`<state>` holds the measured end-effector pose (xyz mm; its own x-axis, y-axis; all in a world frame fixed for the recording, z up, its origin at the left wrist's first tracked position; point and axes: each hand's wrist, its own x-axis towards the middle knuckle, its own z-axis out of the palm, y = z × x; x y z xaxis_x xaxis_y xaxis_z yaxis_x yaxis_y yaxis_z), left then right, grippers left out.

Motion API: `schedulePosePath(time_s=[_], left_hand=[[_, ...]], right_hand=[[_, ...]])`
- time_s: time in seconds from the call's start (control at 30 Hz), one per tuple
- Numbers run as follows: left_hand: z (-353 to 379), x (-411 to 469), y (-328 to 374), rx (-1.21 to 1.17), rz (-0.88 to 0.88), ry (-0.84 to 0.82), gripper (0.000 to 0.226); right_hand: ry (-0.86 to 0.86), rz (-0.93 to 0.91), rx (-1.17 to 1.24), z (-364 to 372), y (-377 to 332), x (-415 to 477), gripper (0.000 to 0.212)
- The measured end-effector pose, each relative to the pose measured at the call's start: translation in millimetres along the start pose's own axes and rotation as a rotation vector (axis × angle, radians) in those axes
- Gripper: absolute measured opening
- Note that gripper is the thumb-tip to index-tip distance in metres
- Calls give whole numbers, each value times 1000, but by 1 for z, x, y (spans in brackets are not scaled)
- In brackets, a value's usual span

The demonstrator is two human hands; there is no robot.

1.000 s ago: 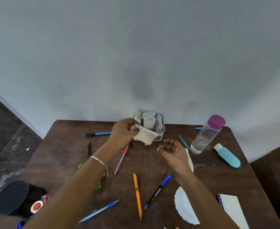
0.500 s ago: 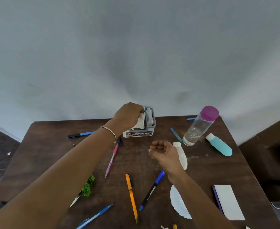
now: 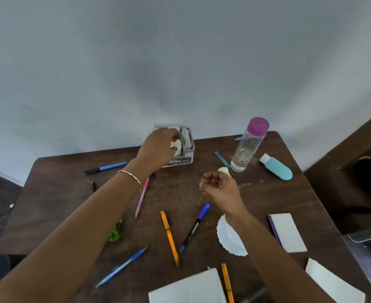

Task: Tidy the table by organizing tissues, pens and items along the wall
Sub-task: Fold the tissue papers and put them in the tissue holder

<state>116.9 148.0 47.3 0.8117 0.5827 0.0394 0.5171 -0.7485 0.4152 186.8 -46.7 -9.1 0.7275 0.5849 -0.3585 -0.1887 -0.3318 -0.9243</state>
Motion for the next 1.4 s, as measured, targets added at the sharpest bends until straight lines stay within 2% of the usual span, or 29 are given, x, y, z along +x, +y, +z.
schedulePosePath(time_s=[0.1, 0.17, 0.27, 0.4, 0.53, 0.7, 0.8, 0.93, 1.03, 1.2, 1.3, 1.4], left_hand=[[6, -37, 19, -115, 19, 17, 24], [15, -68, 29, -174, -1, -30, 21], [35, -121, 34, -206, -91, -157, 22], [71, -202, 28, -170, -269, -220, 30], [105, -286, 13, -184, -484, -80, 30], [115, -344, 3, -93, -554, 12, 45], [121, -363, -2, -129, -570, 27, 46], [124, -371, 4, -95, -579, 58, 35], [121, -368, 6, -101, -612, 99, 30], [115, -358, 4, -63, -650, 163, 33], [112, -355, 10, -72, -654, 196, 36], [110, -359, 22, -214, -718, 258, 23]], right_hand=[[-4, -30, 12, -14, 1, -18, 25], [-20, -56, -2, -24, 6, -32, 24], [-87, -83, -85, -36, 19, -55, 23], [-148, -127, -310, -40, 46, -86, 16], [-270, -317, -603, -42, 77, -111, 18], [-417, -571, -1099, -43, 99, -125, 31], [-435, -631, -1285, -39, 101, -127, 40], [-458, -635, -1454, -35, 99, -126, 48], [-454, -639, -1507, -31, 100, -126, 47], [-510, -523, -1457, -27, 100, -124, 36], [-540, -418, -1289, -26, 100, -124, 29], [-552, -278, -1097, -21, 96, -125, 23]])
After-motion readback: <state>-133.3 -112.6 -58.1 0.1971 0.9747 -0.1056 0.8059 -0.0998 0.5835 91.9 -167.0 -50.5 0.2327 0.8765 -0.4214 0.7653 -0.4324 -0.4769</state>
